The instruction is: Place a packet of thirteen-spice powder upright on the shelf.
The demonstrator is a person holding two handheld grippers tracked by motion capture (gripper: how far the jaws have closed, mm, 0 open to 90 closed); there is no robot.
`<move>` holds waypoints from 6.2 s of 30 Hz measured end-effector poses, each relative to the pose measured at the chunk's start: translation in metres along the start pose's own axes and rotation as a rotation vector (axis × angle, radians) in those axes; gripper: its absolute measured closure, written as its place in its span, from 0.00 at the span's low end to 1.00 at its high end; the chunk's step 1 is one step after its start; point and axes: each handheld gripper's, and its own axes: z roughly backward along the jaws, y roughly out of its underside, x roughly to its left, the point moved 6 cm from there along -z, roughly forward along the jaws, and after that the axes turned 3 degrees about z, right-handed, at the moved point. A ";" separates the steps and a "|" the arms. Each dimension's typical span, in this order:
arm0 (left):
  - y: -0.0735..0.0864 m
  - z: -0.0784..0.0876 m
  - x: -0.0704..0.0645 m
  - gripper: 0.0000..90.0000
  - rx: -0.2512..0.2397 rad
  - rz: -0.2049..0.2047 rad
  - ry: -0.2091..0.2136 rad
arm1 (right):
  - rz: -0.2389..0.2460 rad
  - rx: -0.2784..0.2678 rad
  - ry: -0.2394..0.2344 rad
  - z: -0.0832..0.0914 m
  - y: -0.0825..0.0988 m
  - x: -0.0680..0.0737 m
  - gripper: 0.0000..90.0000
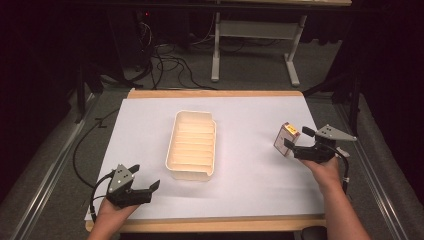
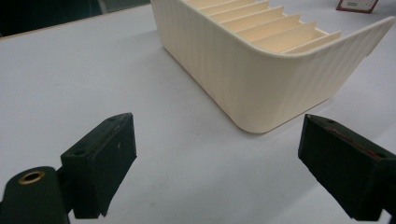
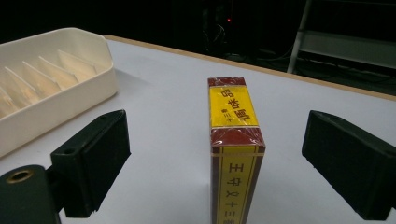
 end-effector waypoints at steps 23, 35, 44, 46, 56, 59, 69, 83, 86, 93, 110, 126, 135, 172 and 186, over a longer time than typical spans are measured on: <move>0.000 0.000 0.000 0.13 0.001 -0.003 0.000 | -0.038 0.045 0.044 -0.015 0.017 -0.004 0.44; 0.001 0.000 0.000 0.13 0.003 -0.003 -0.002 | -0.005 0.042 0.067 -0.014 0.016 -0.004 0.70; 0.001 0.000 0.000 0.13 0.002 -0.004 -0.002 | -0.001 0.042 0.069 -0.011 0.015 -0.005 0.75; 0.001 0.000 0.000 0.13 0.002 -0.004 -0.002 | 0.004 0.040 0.066 -0.010 0.015 -0.005 0.75; 0.000 0.000 0.000 0.13 0.001 -0.002 -0.002 | 0.029 0.034 0.055 -0.009 0.011 0.000 0.76; 0.000 0.000 0.001 0.13 0.001 -0.003 -0.002 | 0.037 0.030 0.053 -0.007 0.009 0.002 0.76; 0.000 0.000 0.000 0.14 0.002 -0.005 -0.002 | 0.042 0.015 0.012 -0.004 0.001 0.011 0.76; 0.000 0.001 0.001 0.14 -0.001 -0.004 -0.003 | 0.101 -0.027 -0.096 -0.003 -0.010 0.042 0.76; 0.000 0.000 0.001 0.14 -0.001 -0.005 -0.003 | 0.127 -0.025 -0.124 -0.005 -0.012 0.052 0.76; -0.001 0.001 0.001 0.14 -0.004 -0.005 -0.003 | 0.148 -0.032 -0.194 -0.012 -0.015 0.075 0.76; -0.001 0.001 0.001 0.14 -0.004 -0.006 -0.003 | 0.209 -0.067 -0.337 -0.015 -0.026 0.128 0.76; 0.000 0.000 0.002 0.14 0.004 -0.006 -0.003 | 0.215 -0.088 -0.388 -0.019 -0.035 0.146 0.76; -0.002 0.002 0.004 0.14 -0.001 -0.006 -0.005 | 0.240 -0.105 -0.441 -0.034 -0.051 0.165 0.76; -0.005 0.006 0.006 0.14 -0.019 0.001 -0.018 | 0.258 -0.195 -0.658 -0.077 -0.101 0.233 0.76; -0.003 0.006 0.005 0.14 -0.010 -0.006 -0.013 | 0.260 -0.178 -0.705 -0.081 -0.096 0.245 0.76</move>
